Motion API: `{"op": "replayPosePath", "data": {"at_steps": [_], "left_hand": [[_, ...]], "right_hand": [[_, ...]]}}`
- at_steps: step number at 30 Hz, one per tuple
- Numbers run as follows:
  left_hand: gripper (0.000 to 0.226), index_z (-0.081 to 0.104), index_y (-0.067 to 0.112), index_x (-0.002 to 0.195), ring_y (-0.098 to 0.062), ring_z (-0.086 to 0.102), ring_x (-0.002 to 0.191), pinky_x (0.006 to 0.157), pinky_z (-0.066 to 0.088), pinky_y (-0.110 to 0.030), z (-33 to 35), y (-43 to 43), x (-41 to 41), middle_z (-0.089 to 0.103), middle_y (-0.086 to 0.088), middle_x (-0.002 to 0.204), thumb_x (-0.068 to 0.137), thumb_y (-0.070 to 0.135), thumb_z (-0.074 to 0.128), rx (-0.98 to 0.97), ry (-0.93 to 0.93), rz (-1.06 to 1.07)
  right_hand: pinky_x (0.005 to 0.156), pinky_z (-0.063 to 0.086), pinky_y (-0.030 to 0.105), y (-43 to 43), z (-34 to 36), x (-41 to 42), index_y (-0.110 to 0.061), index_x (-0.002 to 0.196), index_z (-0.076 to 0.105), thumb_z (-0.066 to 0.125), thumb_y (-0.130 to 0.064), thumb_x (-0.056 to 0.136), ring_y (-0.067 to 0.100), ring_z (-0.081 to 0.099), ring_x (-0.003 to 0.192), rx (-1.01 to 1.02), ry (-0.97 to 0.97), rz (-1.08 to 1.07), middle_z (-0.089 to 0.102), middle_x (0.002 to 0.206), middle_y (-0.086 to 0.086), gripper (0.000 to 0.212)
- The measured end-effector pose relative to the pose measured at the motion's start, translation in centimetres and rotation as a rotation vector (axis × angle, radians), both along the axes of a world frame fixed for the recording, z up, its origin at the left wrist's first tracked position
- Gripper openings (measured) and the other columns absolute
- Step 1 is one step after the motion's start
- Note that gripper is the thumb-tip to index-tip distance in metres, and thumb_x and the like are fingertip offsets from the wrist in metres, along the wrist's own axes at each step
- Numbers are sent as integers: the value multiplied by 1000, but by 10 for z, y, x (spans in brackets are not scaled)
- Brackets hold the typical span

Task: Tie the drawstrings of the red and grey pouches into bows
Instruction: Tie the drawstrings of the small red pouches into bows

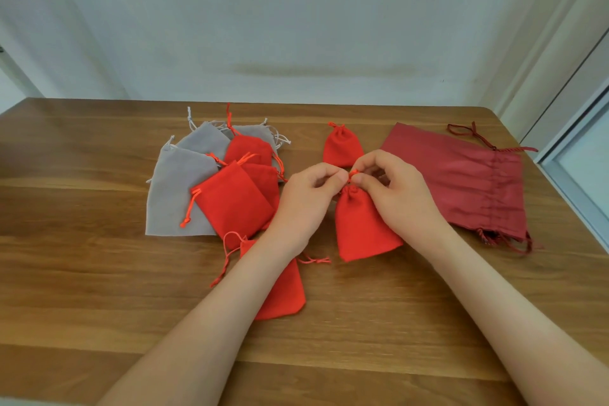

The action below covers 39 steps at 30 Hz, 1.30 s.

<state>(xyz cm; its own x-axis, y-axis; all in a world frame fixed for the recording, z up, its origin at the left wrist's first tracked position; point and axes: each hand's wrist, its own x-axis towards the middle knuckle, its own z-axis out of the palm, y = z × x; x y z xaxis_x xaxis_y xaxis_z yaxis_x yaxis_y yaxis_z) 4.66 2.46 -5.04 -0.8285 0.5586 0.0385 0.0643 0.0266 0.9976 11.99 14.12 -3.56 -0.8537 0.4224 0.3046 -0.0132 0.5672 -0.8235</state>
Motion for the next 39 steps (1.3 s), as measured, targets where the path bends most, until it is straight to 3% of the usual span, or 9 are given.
{"op": "replayPosePath", "data": {"at_steps": [7, 10, 15, 20, 25, 29, 33, 36, 39], "left_hand": [[17, 70, 14, 83, -17, 55, 74, 69, 43, -28, 1, 1, 1, 65, -5, 77, 93, 9, 56, 95, -254, -58], [16, 70, 13, 85, -17, 56, 75, 70, 44, -27, 4, 3, 3, 65, -6, 79, 92, 8, 57, 182, -284, -5], [15, 71, 17, 82, -8, 60, 79, 79, 48, -26, 5, 4, 6, 70, 4, 81, 90, 9, 61, 204, -182, 96], [16, 71, 20, 83, -8, 61, 84, 89, 48, -31, 5, 3, 7, 71, 5, 84, 90, 10, 61, 184, -44, 121], [20, 73, 28, 79, -9, 64, 88, 91, 48, -36, 2, 1, 4, 73, 7, 86, 89, 14, 62, 146, 64, 132], [18, 73, 22, 81, -13, 63, 84, 87, 49, -36, 5, 1, 3, 72, 1, 84, 89, 10, 62, 221, -69, 72], [15, 68, 10, 83, -9, 62, 68, 68, 51, -20, 11, -2, 0, 69, 2, 72, 91, 6, 56, 309, -277, -104], [10, 65, 11, 81, -5, 56, 62, 62, 46, -17, 13, -7, -8, 64, 5, 67, 87, 11, 57, 234, -256, -228], [5, 64, 10, 80, -5, 56, 65, 66, 45, -16, 14, -13, -14, 64, 5, 70, 77, 14, 62, 164, -193, -290]], "right_hand": [[63, 40, 8, -1, 4, 2, -20, 95, 64, 61, -3, 87, -2, 53, 66, -123, 4, 37, 63, 78, 0, 19], [67, 43, 20, 0, 3, 2, -26, 94, 61, 65, -10, 86, 3, 55, 70, -196, -32, 15, 64, 77, -2, 18], [65, 48, 32, 0, 4, 2, -19, 86, 66, 64, -12, 89, 14, 58, 69, -401, -159, 52, 65, 77, 5, 7], [57, 41, 20, 0, 5, 3, -14, 83, 69, 61, -8, 90, 6, 50, 58, -514, -198, 145, 59, 69, 3, 11], [58, 34, 25, -3, 5, 1, -9, 77, 66, 63, -7, 88, 11, 43, 59, -499, -142, 94, 51, 66, 7, 11], [61, 40, 30, -3, 7, 2, -13, 79, 67, 61, -11, 90, 21, 50, 69, -619, -157, 141, 57, 79, 13, 12], [77, 40, 38, 3, 7, 4, -11, 84, 67, 59, -11, 90, 25, 52, 81, -655, -178, 232, 62, 86, 13, 10], [75, 40, 35, 6, 8, 5, -10, 86, 67, 59, -10, 90, 24, 54, 80, -651, -189, 270, 63, 85, 12, 9], [78, 41, 39, 7, 8, 6, -11, 86, 67, 59, -12, 90, 24, 57, 82, -605, -219, 299, 66, 86, 10, 9]]}}
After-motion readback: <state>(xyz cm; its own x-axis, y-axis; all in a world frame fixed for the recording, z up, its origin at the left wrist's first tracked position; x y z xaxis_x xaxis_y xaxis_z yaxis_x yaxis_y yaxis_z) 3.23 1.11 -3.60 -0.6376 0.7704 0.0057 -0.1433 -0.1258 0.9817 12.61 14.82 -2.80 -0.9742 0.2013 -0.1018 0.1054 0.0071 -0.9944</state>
